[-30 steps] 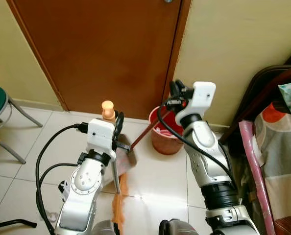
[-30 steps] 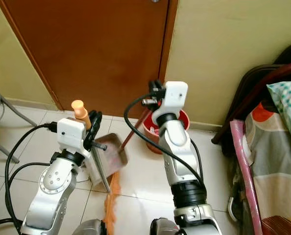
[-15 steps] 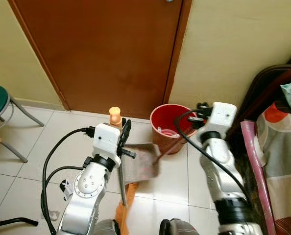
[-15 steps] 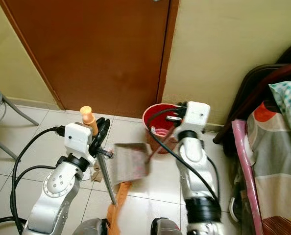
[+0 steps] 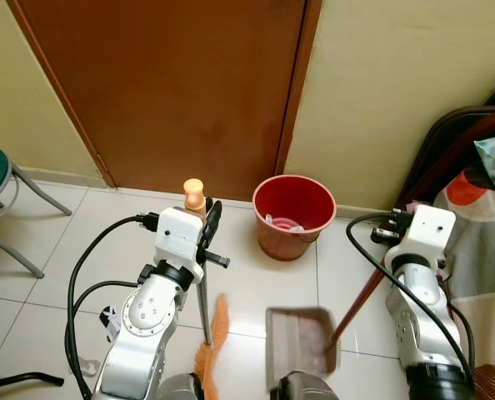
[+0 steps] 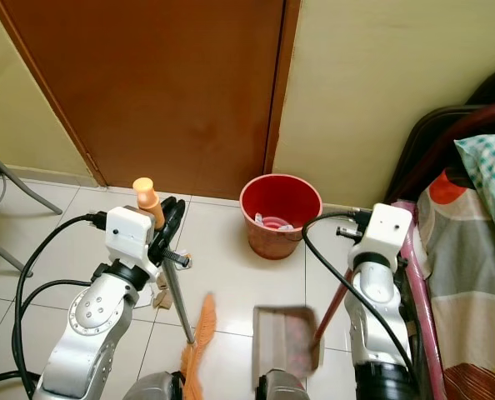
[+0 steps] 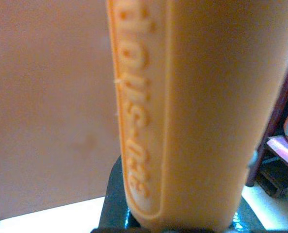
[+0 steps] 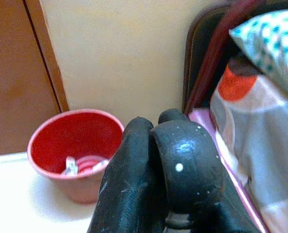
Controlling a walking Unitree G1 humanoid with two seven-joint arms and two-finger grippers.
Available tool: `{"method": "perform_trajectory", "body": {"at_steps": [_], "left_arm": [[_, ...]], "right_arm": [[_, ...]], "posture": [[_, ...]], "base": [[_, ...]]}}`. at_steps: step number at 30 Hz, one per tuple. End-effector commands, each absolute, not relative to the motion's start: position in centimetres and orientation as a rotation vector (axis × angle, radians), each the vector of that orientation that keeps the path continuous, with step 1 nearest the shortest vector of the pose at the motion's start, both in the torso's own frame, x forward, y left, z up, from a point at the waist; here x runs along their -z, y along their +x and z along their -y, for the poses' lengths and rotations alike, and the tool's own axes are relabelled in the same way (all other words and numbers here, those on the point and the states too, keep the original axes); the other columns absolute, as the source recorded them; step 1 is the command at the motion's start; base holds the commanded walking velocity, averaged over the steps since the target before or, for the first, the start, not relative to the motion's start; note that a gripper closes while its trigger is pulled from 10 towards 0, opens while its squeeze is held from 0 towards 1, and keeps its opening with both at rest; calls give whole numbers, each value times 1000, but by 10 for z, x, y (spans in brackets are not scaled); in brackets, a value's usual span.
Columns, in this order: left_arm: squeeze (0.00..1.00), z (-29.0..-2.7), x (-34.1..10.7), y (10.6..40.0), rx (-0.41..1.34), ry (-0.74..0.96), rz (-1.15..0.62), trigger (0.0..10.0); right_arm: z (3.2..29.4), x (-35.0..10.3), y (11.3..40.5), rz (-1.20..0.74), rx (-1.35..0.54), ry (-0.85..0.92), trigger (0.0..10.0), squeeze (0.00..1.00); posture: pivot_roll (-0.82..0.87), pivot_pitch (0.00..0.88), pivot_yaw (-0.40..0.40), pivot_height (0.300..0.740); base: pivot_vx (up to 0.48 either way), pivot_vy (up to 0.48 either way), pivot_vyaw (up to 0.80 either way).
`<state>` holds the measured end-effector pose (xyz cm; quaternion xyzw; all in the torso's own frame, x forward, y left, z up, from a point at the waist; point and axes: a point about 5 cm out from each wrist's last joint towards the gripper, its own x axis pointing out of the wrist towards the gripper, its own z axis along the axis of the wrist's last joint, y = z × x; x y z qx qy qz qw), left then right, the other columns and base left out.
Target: Sweep floor
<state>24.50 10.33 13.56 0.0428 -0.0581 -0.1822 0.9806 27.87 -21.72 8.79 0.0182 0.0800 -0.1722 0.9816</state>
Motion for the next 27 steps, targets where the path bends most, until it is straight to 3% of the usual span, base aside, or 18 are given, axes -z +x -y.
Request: {"method": "perform_trajectory", "body": {"at_steps": [1, 13, 21, 27], "left_arm": [[0, -104, -142, 245, 367, 120, 145, 10000], [0, -111, -177, 254, 305, 176, 285, 10000], [0, -120, -184, 252, 220, 158, 315, 10000], [0, -127, -204, 253, 193, 280, 403, 10000]], "right_arm": [[216, -102, 280, -105, 336, 63, 10000, 0], [207, -92, 276, -174, 313, 121, 10000, 0], [208, -81, 272, -207, 316, 139, 10000, 0], [206, -83, 279, -197, 302, 135, 10000, 0]], "posture": [[5, 153, -29, 740], [-14, 152, -49, 740], [7, 83, -45, 740], [13, 80, -44, 740]], "base": [[0, 0, 0], [0, 0, 0], [0, 0, 0], [0, 0, 0]]}}
